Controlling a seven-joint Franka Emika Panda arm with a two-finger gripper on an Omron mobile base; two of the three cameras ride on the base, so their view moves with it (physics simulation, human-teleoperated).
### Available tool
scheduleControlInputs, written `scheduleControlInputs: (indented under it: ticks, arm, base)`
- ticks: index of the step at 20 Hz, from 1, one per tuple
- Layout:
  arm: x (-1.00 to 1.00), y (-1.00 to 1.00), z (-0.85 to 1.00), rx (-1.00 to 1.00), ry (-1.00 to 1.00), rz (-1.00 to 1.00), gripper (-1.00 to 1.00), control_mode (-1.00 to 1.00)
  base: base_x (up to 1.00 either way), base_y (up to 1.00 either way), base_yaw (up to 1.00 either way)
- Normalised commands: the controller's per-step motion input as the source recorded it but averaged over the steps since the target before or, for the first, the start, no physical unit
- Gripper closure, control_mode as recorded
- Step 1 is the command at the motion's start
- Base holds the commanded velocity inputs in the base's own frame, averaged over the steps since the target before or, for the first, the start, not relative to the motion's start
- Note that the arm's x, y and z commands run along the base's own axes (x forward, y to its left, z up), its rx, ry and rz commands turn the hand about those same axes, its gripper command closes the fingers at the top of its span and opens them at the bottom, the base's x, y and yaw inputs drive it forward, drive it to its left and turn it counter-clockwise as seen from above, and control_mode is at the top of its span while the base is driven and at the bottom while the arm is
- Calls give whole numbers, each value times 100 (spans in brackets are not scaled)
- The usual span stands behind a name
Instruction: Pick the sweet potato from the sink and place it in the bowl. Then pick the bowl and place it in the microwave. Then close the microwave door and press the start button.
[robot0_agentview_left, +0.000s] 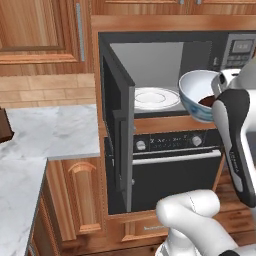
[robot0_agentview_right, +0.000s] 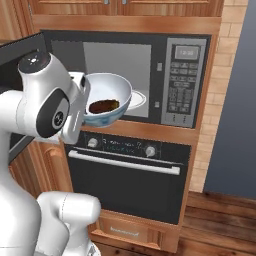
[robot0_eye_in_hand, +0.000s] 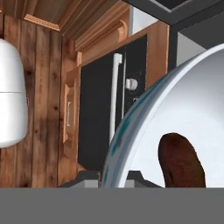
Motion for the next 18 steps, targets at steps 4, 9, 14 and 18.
scheduleControlInputs:
  ticks: [4,9,14,18]
  arm:
    - [78,51,-34,-4,0,19,100,-100]
    - [100,23,-14,0,1,5,100,-100]
    - [100,0,-1,0,0,1,100,-100]
    - [100,0,-2,0,0,0,100,-100]
  base:
    - [0,0,0]
    - [0,0,0]
    - [0,0,0]
    - [0,0,0]
